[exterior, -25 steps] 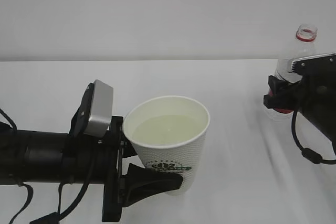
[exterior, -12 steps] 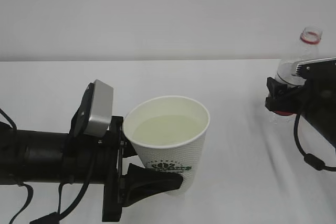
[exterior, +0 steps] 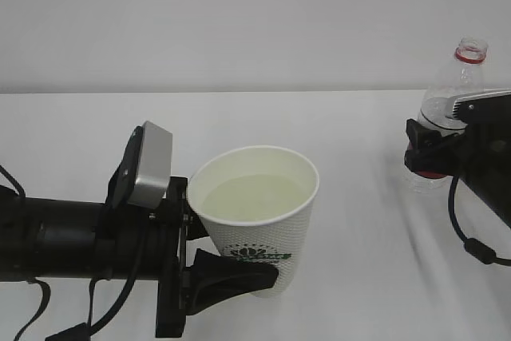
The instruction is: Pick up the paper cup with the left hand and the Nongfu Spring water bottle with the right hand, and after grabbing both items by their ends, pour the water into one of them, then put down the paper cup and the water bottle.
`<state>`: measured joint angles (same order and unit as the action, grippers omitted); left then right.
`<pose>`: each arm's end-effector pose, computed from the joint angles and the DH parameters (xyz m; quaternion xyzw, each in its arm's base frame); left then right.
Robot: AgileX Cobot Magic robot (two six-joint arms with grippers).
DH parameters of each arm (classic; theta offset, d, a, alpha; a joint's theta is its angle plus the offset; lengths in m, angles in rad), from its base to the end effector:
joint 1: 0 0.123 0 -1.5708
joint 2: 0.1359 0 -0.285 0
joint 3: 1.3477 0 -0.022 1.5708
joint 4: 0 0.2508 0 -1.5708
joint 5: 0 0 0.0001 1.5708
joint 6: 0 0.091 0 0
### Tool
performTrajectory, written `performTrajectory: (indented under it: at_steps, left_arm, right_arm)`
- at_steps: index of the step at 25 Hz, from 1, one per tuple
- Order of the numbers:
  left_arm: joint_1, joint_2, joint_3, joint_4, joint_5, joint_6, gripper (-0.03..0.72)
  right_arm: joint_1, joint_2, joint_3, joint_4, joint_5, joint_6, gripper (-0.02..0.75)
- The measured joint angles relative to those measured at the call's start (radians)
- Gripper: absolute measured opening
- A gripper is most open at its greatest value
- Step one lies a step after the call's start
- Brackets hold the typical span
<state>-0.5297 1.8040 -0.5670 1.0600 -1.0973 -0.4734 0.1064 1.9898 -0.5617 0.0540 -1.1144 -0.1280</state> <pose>0.2047 -0.2017 0.1471 0.4943 0.6122 -0.4326 0.4401 0.3159 0.0293 0.1055 -0.0672 0.7797 -0.0183 0.6223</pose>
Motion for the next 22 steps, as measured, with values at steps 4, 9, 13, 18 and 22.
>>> performTrajectory:
  at_steps: [4,9,13,18,22]
  left_arm:
    - [0.0,0.0,0.0,0.0,0.02,-0.002,0.459]
    - [0.0,0.0,0.0,0.0,0.03,-0.002,0.459]
    - [0.0,0.0,0.0,0.0,0.032,-0.002,0.459]
    - [0.0,0.0,0.0,0.0,0.032,-0.002,0.459]
    - [0.0,0.0,0.0,0.0,0.032,-0.002,0.459]
  right_arm:
    - [0.0,-0.004,0.015,-0.002,-0.004,0.006,0.592]
    - [0.0,-0.051,0.038,-0.002,-0.008,0.062,0.592]
    - [0.0,-0.061,0.042,-0.006,-0.008,0.077,0.592]
    - [0.0,-0.069,0.044,-0.022,-0.01,0.082,0.592]
    - [0.0,-0.113,0.046,-0.03,-0.01,0.078,0.592]
